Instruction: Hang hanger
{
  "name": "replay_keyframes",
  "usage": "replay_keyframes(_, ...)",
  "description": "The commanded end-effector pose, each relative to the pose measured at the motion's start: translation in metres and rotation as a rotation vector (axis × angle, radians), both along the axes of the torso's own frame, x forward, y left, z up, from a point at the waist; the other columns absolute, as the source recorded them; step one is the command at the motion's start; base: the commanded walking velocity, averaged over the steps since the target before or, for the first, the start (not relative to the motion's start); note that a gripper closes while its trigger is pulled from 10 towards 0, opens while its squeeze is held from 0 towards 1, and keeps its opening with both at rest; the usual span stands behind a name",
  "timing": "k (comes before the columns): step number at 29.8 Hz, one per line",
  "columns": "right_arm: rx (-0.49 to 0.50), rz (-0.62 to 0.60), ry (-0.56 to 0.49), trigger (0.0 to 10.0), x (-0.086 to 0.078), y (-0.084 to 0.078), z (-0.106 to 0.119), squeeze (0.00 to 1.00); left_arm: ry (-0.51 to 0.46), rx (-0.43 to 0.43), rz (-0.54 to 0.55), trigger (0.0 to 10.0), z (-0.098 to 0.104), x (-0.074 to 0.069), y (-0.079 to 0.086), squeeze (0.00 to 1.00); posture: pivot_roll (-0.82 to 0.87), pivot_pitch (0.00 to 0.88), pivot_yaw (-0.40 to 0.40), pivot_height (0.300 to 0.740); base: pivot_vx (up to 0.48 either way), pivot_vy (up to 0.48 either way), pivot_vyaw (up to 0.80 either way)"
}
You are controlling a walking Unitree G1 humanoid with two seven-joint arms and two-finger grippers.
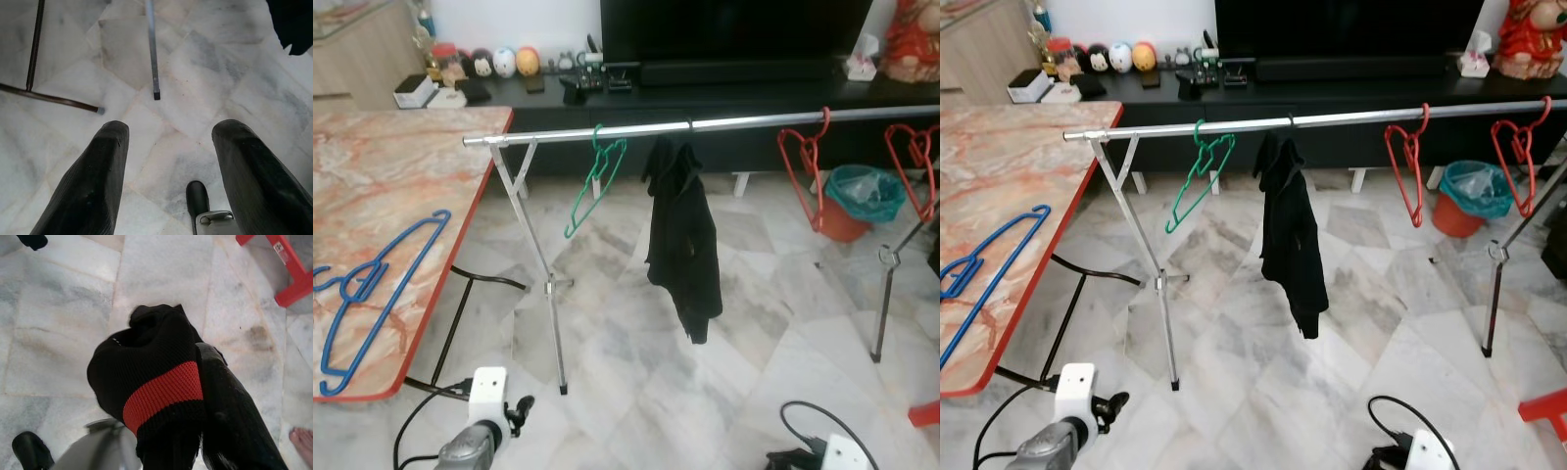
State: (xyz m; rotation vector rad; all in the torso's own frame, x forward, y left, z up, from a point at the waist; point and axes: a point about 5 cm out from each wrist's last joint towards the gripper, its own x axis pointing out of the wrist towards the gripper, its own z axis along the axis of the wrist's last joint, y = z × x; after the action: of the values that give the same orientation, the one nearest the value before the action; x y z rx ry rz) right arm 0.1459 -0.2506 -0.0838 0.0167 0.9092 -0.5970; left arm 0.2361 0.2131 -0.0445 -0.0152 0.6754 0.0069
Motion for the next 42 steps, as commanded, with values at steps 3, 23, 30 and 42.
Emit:
replay_keyframes(3, -0.016, -0.003, 0.008, 10.0, -0.004, -0.004, 0.000, 0.00, -0.008, 0.002, -0.015, 10.0, 0.000, 0.001, -0.004, 0.00, -0.01, 0.017, 0.050, 0.740, 0.000, 0.000, 0.00)
replay_keyframes(23, -0.017, 0.005, 0.010, 10.0, -0.004, -0.002, -0.001, 0.00, -0.112, -0.027, -0.045, 10.0, 0.016, 0.021, -0.012, 0.00, 0.00, 0.012, 0.052, 0.740, 0.000, 0.164, 0.00)
replay_keyframes(30, -0.017, 0.008, 0.009, 10.0, -0.003, -0.002, 0.000, 0.00, -0.142, -0.028, -0.058, 10.0, 0.020, 0.026, -0.015, 0.00, 0.00, 0.009, 0.052, 0.740, 0.000, 0.048, 0.00)
replay_keyframes(42, -0.017, 0.009, 0.007, 10.0, -0.003, -0.002, 0.000, 0.00, -0.223, -0.039, -0.088, 10.0, 0.032, 0.039, -0.020, 0.00, 0.00, 0.015, 0.050, 0.740, 0.000, 0.000, 0.00)
